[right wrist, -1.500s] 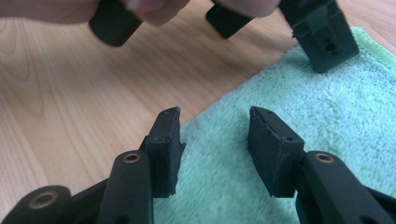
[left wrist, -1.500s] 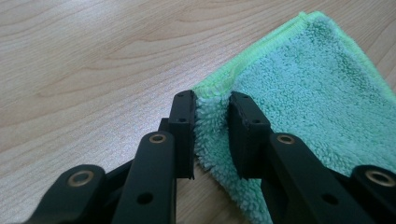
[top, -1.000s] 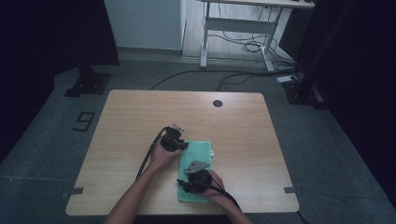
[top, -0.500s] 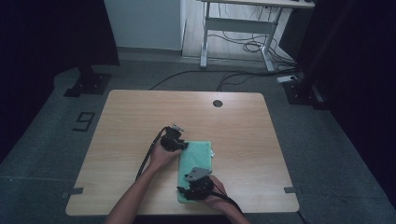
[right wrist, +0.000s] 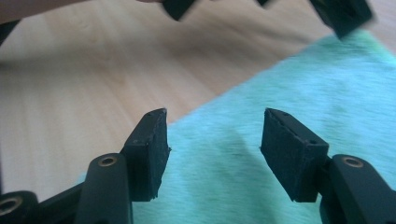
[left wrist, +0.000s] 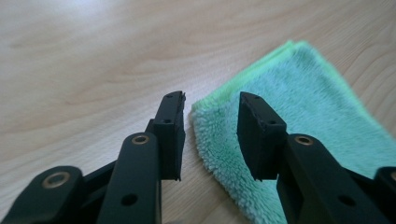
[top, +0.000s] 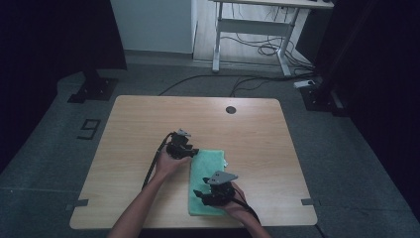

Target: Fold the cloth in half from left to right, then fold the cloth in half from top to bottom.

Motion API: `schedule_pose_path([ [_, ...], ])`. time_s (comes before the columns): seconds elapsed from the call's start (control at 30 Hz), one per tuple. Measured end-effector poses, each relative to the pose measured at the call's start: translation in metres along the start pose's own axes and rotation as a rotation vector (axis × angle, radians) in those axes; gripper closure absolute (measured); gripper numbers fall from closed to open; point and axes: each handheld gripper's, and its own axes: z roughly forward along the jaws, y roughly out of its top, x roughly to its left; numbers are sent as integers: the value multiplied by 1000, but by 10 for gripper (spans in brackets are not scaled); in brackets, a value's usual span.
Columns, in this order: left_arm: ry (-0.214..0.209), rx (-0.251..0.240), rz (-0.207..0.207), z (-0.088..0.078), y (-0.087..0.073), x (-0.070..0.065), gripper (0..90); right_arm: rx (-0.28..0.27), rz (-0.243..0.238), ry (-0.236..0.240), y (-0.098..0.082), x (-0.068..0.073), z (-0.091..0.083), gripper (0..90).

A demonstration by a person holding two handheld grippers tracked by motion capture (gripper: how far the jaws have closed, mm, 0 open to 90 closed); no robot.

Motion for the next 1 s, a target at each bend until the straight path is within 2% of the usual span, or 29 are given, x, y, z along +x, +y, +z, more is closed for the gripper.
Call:
schedule_pose_path([
  [0.07,-4,-16,-9,-7,1,2,590,-15,25,-12,0,-8,-3,413],
  [0.27,-10,-65,0,-18,0,5,549,-49,85,-64,4,-31,-9,406],
  [0.43,-3,-69,10,-21,-2,7,521,-67,134,-77,8,-47,-11,403],
  [0.77,-1,-84,16,-28,-5,13,493,-68,157,-103,15,-63,-8,403],
  [1.0,-12,-64,16,-24,-7,15,483,-51,172,-123,19,-79,2,403],
])
